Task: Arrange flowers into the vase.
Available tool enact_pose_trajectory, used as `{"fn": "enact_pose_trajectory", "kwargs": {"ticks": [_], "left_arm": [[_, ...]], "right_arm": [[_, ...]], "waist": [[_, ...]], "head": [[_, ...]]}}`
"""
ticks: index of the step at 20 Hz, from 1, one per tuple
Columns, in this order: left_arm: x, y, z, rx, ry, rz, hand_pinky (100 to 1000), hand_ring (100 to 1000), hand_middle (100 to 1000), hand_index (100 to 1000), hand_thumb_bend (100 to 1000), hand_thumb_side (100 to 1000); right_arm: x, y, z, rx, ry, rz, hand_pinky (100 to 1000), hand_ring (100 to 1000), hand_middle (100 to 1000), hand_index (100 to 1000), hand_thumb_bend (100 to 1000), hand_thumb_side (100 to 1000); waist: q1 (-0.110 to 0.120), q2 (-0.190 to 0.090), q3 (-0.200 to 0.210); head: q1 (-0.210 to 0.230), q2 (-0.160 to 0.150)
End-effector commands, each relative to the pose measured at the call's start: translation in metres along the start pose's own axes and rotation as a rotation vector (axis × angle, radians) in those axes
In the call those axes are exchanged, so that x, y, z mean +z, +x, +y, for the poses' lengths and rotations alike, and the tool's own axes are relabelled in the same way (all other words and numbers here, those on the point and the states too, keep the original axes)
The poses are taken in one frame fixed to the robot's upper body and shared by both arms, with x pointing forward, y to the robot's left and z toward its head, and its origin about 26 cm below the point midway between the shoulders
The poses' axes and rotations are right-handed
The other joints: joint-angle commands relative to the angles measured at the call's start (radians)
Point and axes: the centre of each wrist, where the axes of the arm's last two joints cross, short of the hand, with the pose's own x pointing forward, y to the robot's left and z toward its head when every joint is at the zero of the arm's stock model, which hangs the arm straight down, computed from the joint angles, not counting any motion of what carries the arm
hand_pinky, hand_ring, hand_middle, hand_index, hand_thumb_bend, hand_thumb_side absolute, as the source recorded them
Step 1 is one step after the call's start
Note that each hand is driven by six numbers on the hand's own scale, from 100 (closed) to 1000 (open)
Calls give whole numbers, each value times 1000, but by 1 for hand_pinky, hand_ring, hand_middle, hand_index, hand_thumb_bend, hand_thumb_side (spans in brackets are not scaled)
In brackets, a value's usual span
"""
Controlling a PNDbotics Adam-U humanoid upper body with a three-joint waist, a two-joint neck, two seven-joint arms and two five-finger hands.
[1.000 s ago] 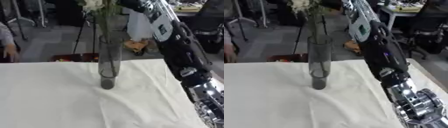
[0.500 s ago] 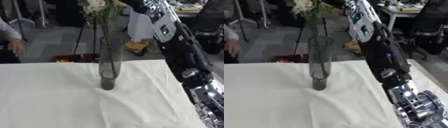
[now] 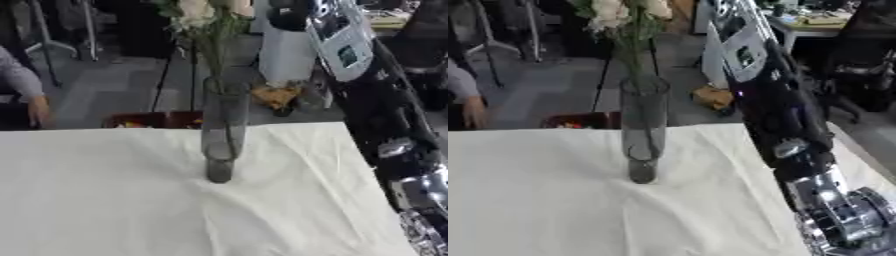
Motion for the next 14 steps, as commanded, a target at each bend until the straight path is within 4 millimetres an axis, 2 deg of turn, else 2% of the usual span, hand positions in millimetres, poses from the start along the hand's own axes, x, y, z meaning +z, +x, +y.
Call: {"fn": "enact_pose_trajectory", "kwargs": {"ticks": [1,2,5,11,14], "left_arm": [[-7,6,5,-8,13,-37,805,923,938,987,100,1000],[-7,6,4,-6,15,-37,805,923,938,987,100,1000],[-6,6,3,2,17,-37,806,924,938,987,100,1000],[-6,8,-4,31,9,-39,805,924,937,988,100,1000],[-6,9,-6,44,11,-46,805,925,938,992,100,1000]], "right_arm": [[7,10,-30,-47,-160,-75,727,781,749,851,384,1000],[13,12,-33,-62,-189,-99,728,785,759,899,366,1000],[31,14,-38,-94,-244,-176,738,793,773,968,325,1000],[79,21,-49,-129,-322,-377,786,832,811,958,279,1000],[105,25,-52,-143,-368,-475,816,863,847,975,228,1000]], "waist": [[6,-28,-2],[7,-32,-2],[12,-43,-4],[23,-63,-10],[30,-68,-10]], "head": [[23,18],[28,25],[36,47],[32,92],[33,108]]}}
